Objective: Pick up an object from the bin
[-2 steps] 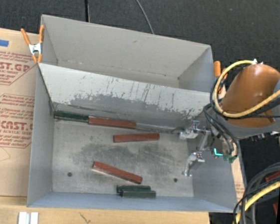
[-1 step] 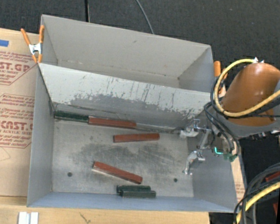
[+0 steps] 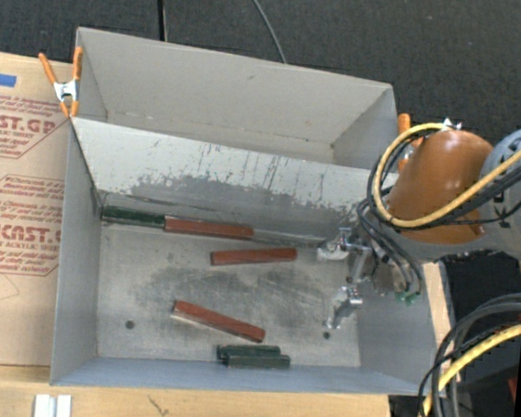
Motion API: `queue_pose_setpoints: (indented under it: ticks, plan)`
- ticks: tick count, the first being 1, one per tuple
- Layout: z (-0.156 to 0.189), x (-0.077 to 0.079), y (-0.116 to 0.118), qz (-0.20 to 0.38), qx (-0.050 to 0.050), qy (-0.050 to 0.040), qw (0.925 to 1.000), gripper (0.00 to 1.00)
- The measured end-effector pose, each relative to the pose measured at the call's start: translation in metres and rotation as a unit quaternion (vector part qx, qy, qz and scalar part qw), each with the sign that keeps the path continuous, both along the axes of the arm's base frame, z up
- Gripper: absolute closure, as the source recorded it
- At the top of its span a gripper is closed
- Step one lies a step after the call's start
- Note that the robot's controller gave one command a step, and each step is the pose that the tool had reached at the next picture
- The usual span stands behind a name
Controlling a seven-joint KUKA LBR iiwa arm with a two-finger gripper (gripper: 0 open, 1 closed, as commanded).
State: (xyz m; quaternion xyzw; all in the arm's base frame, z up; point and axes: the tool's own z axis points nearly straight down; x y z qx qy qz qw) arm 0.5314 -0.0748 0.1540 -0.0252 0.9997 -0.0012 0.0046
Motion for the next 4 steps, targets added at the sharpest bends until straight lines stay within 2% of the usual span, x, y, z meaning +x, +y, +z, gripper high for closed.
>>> queue_pose_setpoints:
  ticks: [1, 2, 3, 4]
  plan:
    - [-0.049, 0.007, 0.017, 0.031, 0.001, 0.0031, 0.9995, 0.00]
    - [-0.064, 0.031, 0.042, 0.031, 0.001, 0.0066, 0.9995, 0.00]
    - [-0.073, 0.059, 0.054, 0.003, 0.003, 0.0031, 1.0000, 0.00]
    - [-0.069, 0.061, 0.068, -0.008, -0.002, 0.0044, 1.0000, 0.00]
